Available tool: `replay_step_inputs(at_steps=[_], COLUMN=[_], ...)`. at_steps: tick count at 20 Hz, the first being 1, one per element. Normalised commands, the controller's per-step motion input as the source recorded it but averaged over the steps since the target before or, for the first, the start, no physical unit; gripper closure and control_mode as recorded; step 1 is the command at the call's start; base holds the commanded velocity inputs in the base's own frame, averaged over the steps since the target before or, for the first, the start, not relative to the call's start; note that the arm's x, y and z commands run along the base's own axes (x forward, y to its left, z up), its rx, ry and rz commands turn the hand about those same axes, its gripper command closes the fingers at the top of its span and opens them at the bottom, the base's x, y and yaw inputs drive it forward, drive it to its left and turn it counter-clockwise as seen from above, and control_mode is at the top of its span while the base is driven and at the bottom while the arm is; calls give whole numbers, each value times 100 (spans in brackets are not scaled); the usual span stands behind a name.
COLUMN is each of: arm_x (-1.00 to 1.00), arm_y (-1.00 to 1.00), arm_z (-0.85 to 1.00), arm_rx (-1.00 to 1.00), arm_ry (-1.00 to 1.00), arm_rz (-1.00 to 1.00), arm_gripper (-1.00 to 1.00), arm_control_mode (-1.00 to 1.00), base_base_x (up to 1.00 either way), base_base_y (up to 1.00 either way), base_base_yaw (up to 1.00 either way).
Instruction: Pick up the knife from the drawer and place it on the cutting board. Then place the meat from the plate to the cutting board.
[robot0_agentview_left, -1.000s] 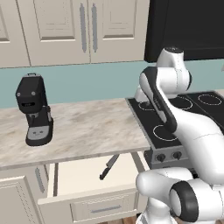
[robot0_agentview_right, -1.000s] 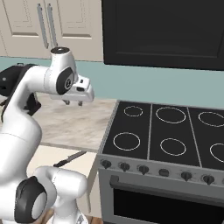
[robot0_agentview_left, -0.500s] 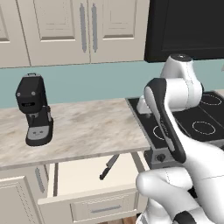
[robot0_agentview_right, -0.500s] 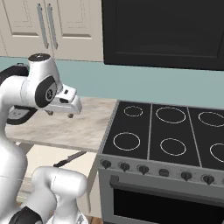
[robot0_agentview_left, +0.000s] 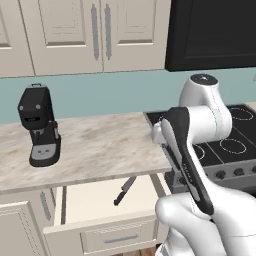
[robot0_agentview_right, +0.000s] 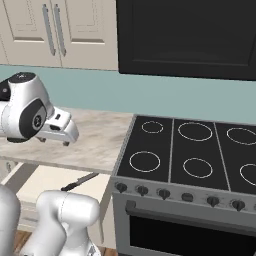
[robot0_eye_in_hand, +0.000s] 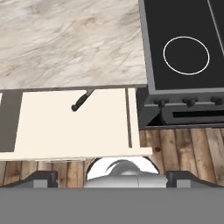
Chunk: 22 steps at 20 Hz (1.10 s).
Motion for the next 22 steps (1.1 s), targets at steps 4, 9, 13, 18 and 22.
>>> replay_step_inputs(at_steps=[4,9,13,18,22], arm_x=[0,0,0,0,0], arm_y=[0,0,0,0,0], arm_z=[0,0,0,0,0], arm_rx=[0,0,0,0,0], arm_ry=[0,0,0,0,0], arm_rz=[0,0,0,0,0], arm_gripper=[-100,-100,-100,-100,-100], arm_control_mode=[100,100,100,100,100], base_base_x=[-98,-100,-78,0,-3], base_base_y=[24,44,74,80,74], base_base_yaw=[-3,-7,-2,-9,-36])
